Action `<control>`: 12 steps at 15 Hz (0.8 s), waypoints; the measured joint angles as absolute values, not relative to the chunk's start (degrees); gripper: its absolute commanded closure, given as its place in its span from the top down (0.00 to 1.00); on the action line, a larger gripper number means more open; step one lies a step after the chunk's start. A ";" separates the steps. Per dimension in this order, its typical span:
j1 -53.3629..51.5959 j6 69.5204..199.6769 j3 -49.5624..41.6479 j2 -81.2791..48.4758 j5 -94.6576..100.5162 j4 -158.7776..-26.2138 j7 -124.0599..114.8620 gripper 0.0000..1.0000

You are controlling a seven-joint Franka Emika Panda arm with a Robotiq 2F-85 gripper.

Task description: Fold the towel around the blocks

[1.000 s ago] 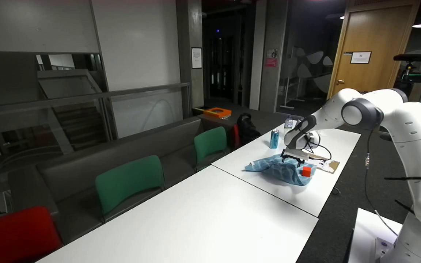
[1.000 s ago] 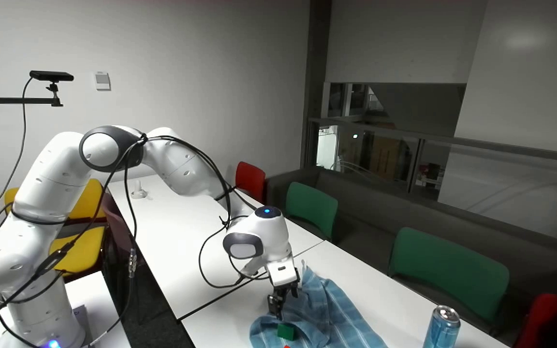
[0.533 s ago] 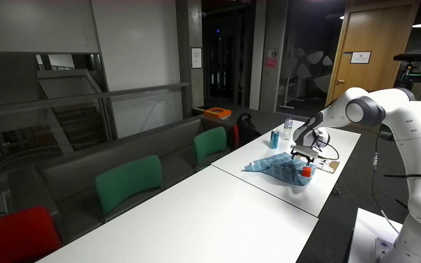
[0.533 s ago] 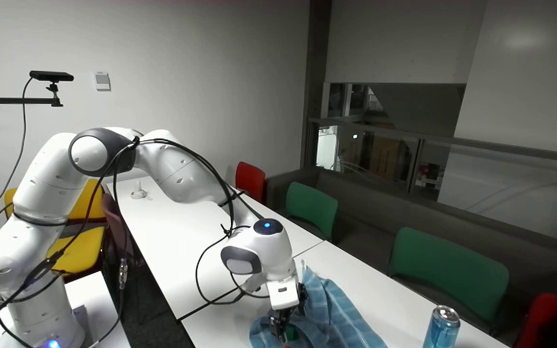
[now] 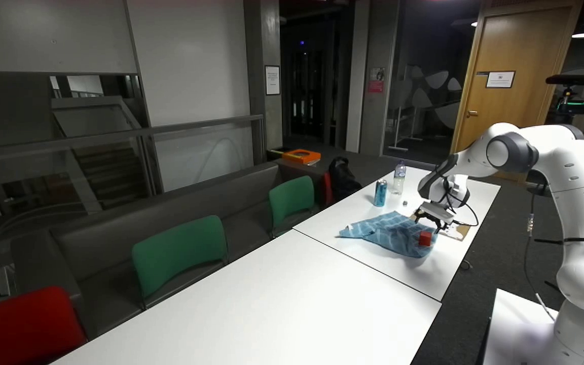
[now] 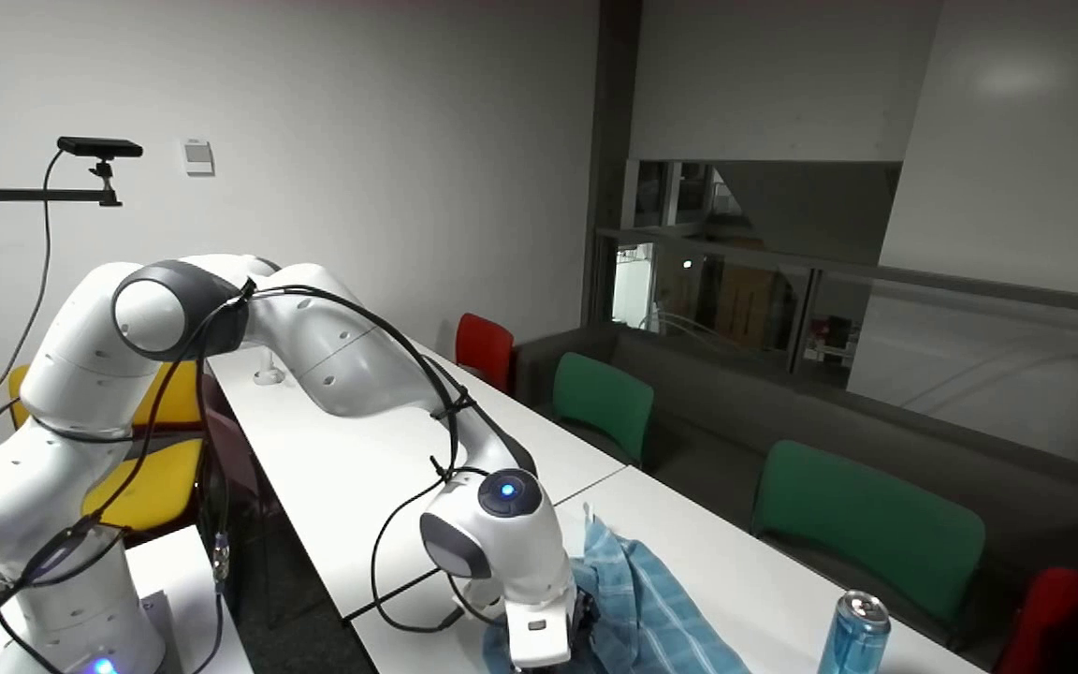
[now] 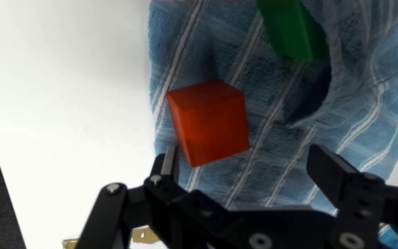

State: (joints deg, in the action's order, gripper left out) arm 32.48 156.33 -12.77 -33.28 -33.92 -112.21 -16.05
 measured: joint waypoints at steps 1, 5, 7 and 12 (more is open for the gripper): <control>33.34 156.31 -12.26 -33.67 -35.03 -112.09 -15.16 1.00; 36.72 156.23 -9.92 -35.50 -39.44 -111.09 -11.40 1.00; 37.78 156.23 -8.99 -36.34 -40.97 -110.43 -9.74 1.00; 38.15 156.23 -8.38 -37.05 -41.50 -109.71 -9.21 1.00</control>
